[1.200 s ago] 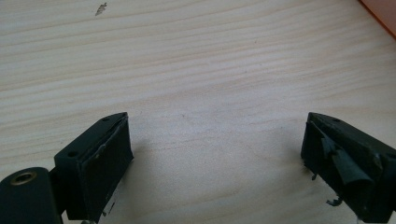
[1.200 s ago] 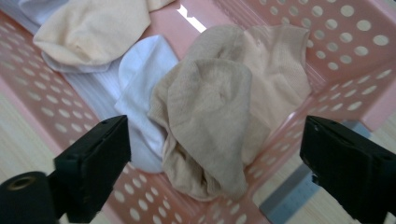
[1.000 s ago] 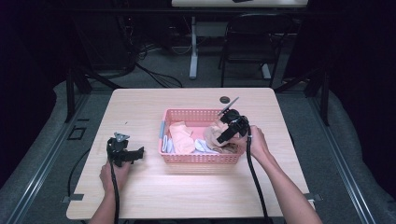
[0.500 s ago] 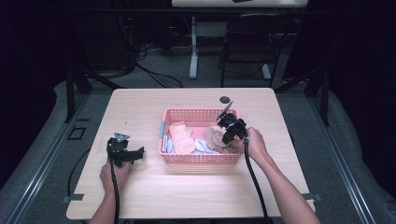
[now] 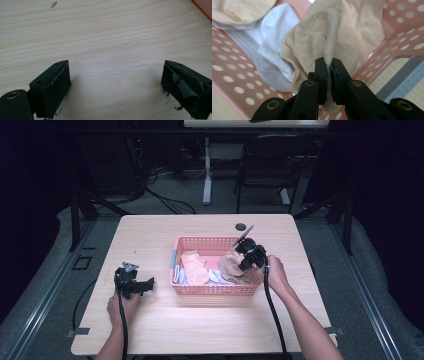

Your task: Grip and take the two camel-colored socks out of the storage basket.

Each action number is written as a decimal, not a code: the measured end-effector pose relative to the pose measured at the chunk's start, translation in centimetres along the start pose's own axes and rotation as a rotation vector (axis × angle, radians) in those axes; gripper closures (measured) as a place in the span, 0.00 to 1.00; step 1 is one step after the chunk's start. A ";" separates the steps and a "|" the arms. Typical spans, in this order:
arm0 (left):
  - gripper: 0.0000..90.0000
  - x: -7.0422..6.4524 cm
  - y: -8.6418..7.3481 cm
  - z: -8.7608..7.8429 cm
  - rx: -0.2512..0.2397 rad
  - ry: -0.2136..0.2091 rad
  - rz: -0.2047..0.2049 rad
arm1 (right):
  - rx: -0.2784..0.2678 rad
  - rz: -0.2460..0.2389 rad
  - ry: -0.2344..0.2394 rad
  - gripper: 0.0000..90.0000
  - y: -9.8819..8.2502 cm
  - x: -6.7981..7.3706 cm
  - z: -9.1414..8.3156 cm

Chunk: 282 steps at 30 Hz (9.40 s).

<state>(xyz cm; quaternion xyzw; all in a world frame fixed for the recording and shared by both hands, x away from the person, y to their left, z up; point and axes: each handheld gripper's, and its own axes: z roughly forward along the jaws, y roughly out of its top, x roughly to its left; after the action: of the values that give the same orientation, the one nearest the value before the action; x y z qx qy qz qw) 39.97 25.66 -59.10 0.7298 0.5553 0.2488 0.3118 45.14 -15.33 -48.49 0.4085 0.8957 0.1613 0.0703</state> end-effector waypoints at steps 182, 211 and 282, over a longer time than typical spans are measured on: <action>0.12 0.1 0.0 0.0 -0.001 -0.017 -0.001 | -0.118 -0.007 0.121 0.02 -1.1 0.1 -2.5; 0.12 0.1 0.0 0.0 -0.001 -0.016 -0.001 | 0.207 -0.030 0.049 0.66 0.5 1.7 3.9; 0.12 0.1 0.0 0.0 -0.001 -0.016 0.000 | -0.167 -0.005 0.054 0.94 -0.4 -1.4 -11.7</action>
<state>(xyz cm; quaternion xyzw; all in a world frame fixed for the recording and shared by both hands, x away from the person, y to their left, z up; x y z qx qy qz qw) 39.96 25.74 -59.10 0.7316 0.5526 0.2434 0.3165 42.76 -19.33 -37.63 0.3944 0.8817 0.2462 0.0806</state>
